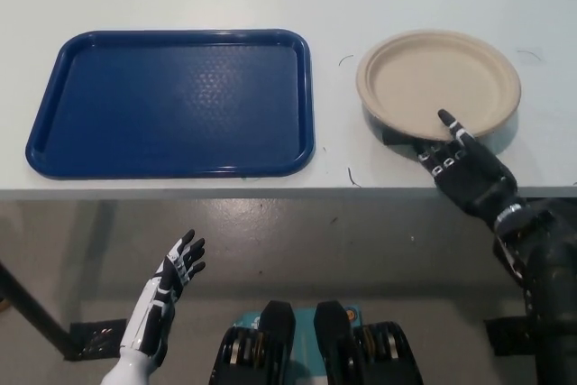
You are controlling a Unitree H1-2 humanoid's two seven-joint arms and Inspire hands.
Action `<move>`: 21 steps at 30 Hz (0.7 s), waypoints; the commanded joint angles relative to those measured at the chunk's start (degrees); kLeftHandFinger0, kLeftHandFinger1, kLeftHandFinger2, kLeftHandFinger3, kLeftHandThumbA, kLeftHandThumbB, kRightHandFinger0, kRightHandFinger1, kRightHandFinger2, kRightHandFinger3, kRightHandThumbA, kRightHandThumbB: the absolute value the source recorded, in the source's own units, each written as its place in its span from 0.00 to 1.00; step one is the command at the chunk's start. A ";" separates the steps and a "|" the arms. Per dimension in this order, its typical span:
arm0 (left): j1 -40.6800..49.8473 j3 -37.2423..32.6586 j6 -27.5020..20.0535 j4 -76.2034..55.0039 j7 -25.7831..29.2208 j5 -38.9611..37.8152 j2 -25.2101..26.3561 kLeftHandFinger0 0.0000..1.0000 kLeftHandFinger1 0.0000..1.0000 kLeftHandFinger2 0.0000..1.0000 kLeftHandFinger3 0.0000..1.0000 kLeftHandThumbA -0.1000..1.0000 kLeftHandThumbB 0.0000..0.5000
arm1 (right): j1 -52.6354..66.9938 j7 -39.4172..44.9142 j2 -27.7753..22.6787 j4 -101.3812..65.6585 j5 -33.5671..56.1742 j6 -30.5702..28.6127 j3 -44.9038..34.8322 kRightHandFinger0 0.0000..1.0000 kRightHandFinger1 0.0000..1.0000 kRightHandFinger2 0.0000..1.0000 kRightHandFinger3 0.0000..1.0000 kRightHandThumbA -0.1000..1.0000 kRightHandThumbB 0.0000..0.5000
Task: Use the right hand to pick up a plate from a leveled surface and place it into a tray on the left side
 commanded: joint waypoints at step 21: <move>-1.87 0.52 -2.27 -0.63 -0.16 -0.06 0.36 1.00 1.00 1.00 1.00 1.00 0.73 | 6.32 -16.09 3.30 -24.05 -6.17 1.20 1.04 0.00 0.24 0.64 1.00 0.00 0.02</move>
